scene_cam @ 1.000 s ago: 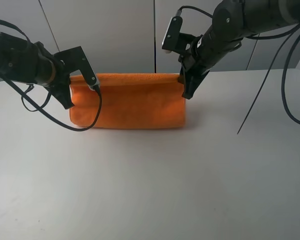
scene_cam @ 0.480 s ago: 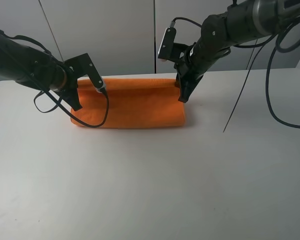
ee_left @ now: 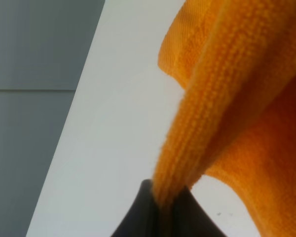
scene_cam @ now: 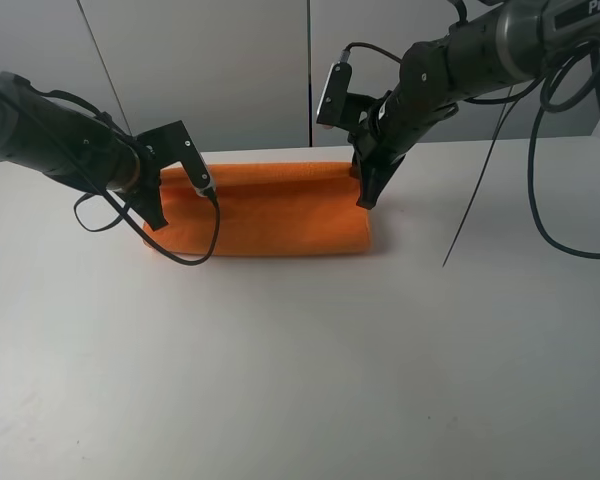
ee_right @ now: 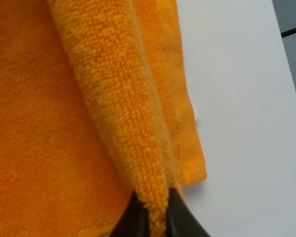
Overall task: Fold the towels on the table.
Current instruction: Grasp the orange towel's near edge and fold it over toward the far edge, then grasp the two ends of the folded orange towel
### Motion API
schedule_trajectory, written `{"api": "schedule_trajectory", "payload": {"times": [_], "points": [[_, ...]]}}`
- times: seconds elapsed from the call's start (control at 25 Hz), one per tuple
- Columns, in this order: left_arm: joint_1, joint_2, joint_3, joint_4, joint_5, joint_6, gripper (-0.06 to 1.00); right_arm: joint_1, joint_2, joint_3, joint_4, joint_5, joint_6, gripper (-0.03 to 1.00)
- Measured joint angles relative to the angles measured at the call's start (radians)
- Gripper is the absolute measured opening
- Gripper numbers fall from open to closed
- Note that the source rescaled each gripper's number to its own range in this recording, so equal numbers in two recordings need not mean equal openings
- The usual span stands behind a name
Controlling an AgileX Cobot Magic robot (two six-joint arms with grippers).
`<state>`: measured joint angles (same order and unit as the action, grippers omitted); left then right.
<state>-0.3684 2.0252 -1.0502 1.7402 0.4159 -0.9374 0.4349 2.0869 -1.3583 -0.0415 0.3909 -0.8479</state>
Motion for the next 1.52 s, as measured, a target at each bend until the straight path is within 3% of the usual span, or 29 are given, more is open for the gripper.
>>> {"api": "schedule_trajectory", "payload": {"times": [0.32,0.6,0.68,0.72,0.76,0.8,0.88,1.0,1.04,1.24,1.32,1.52], "points": [[0.012,0.012,-0.041,0.011,-0.004,-0.039,0.0,-0.006,0.031,0.0,0.0,-0.01,0.0,0.0],[0.046,0.012,-0.059,0.012,-0.084,-0.043,0.01,-0.006,0.034,0.0,0.0,-0.017,0.0,0.0],[0.048,0.012,-0.059,0.012,-0.077,-0.043,0.1,-0.006,0.034,0.0,0.0,-0.018,0.0,0.01],[0.05,0.012,-0.059,0.012,-0.062,-0.043,0.19,-0.007,0.034,0.0,0.0,-0.018,0.0,0.03],[0.052,0.012,-0.059,0.012,-0.047,-0.043,0.31,-0.008,0.034,0.0,-0.002,-0.018,0.0,0.09],[0.053,0.012,-0.061,0.012,-0.034,-0.043,0.49,-0.01,0.034,0.0,-0.002,-0.018,0.0,0.16],[0.057,0.012,-0.061,0.012,-0.013,-0.043,0.88,-0.011,0.034,0.0,-0.004,-0.025,0.0,0.42],[0.057,0.012,-0.061,0.01,0.022,-0.045,0.98,-0.013,0.034,0.0,-0.012,-0.049,0.0,0.88],[0.057,0.012,-0.062,0.01,0.042,-0.047,0.98,-0.014,0.034,0.0,-0.017,-0.051,0.0,0.95],[0.039,0.012,-0.062,0.01,0.218,-0.047,0.98,-0.016,-0.007,0.0,-0.024,-0.034,0.03,1.0],[0.029,-0.005,-0.063,-0.027,0.222,-0.047,0.98,-0.016,-0.039,0.0,-0.022,-0.014,0.09,1.0],[0.021,-0.087,-0.067,-0.326,0.102,-0.043,0.98,-0.018,-0.12,0.0,-0.022,0.103,0.334,1.0]]}}
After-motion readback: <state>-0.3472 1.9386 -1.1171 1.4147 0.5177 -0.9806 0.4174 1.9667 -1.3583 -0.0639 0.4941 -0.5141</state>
